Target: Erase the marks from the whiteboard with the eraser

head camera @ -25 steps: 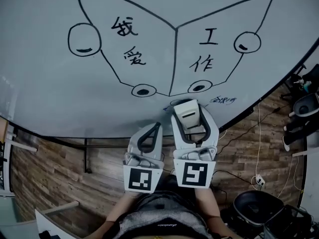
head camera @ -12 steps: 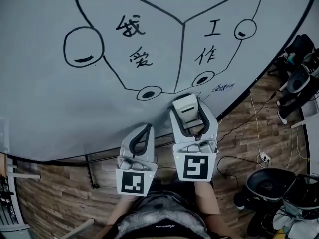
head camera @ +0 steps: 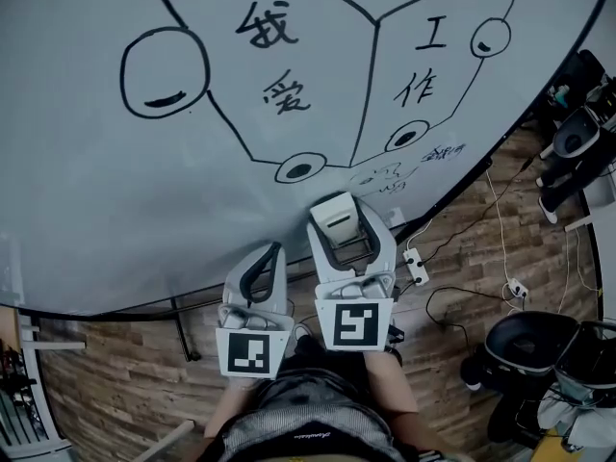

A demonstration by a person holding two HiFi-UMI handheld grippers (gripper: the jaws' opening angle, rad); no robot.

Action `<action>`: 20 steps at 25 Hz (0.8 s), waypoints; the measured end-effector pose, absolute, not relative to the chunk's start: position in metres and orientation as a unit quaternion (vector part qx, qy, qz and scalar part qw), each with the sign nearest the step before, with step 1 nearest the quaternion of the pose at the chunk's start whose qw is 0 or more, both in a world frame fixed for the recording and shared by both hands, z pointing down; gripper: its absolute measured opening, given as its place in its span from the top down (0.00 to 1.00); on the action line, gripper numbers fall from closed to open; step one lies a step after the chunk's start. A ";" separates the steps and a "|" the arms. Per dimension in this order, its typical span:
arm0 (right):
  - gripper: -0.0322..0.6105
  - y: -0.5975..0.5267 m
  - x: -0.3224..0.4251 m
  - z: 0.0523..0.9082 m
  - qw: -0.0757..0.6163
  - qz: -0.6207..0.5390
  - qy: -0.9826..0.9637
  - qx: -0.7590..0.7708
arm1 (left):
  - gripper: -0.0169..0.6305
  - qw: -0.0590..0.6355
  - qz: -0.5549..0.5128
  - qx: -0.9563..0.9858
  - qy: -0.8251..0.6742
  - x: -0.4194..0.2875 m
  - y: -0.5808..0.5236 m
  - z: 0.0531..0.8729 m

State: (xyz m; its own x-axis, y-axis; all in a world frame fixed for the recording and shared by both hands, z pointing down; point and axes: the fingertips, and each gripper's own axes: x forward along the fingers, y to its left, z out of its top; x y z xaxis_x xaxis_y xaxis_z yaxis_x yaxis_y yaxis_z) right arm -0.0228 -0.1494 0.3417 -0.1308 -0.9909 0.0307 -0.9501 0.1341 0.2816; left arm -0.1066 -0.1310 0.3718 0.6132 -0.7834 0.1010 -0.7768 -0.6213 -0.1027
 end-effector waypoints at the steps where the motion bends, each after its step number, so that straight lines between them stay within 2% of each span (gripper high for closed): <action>1: 0.54 -0.149 -0.026 0.345 0.108 -0.098 -0.745 0.651 | 0.97 0.021 -0.068 -0.898 0.434 -0.108 -0.131 0.373; 13: 0.54 -0.149 -0.013 0.339 0.123 -0.106 -0.772 0.614 | 0.97 0.011 -0.059 -0.905 0.422 -0.077 -0.127 0.370; 20: 0.54 -0.146 -0.015 0.338 0.125 -0.163 -0.780 0.591 | 0.97 0.009 -0.059 -0.898 0.436 -0.057 -0.129 0.369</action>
State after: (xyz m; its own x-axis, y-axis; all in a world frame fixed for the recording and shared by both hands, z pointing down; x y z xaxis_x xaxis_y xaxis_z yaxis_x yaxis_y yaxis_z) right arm -0.0151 -0.1462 0.3382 -0.2710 -0.9626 0.0031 -0.8807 0.2492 0.4027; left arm -0.0570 -0.1289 0.3692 0.6134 -0.7836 0.0985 -0.7815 -0.6202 -0.0681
